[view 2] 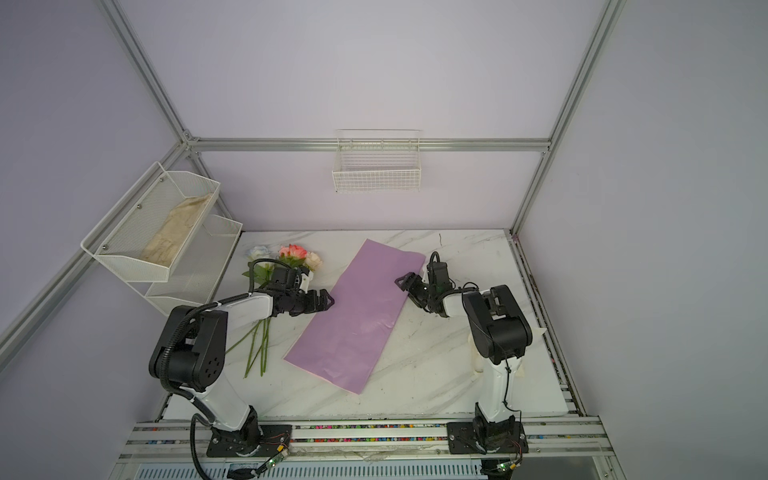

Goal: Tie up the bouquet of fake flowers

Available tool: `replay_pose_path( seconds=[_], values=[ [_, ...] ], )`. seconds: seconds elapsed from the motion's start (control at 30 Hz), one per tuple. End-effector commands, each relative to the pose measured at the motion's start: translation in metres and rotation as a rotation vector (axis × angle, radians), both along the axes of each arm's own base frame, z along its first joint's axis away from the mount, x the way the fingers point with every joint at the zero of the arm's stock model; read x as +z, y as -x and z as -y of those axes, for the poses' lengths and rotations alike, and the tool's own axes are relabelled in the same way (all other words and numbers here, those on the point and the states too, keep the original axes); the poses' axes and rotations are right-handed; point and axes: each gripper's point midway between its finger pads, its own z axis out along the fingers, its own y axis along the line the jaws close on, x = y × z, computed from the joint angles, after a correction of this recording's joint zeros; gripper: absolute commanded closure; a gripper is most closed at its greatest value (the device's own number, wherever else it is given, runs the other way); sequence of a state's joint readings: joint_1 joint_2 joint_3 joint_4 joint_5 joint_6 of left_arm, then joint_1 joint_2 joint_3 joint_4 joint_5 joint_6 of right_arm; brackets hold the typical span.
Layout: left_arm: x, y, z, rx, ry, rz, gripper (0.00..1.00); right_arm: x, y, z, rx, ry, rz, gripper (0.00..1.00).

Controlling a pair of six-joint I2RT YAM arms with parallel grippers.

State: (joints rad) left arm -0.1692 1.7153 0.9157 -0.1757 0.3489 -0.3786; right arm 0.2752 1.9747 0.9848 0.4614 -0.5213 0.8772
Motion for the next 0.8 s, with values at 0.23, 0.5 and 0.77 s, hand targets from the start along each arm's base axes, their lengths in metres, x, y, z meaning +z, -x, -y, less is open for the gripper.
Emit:
replay_pose_path(
  seconds=[0.23, 0.5, 0.77],
  values=[
    [-0.03, 0.088, 0.034, -0.008, 0.154, -0.172, 0.01, -0.023, -0.01, 0.005, 0.114, -0.045, -0.043, 0.25],
    [-0.019, 0.12, 0.07, -0.038, 0.227, -0.159, 0.01, -0.019, -0.019, 0.003, 0.214, -0.043, -0.02, 0.27],
    [0.015, 0.114, 0.07, 0.038, 0.19, -0.038, 0.0, -0.022, -0.023, 0.002, 0.273, 0.005, -0.028, 0.41]
  ],
)
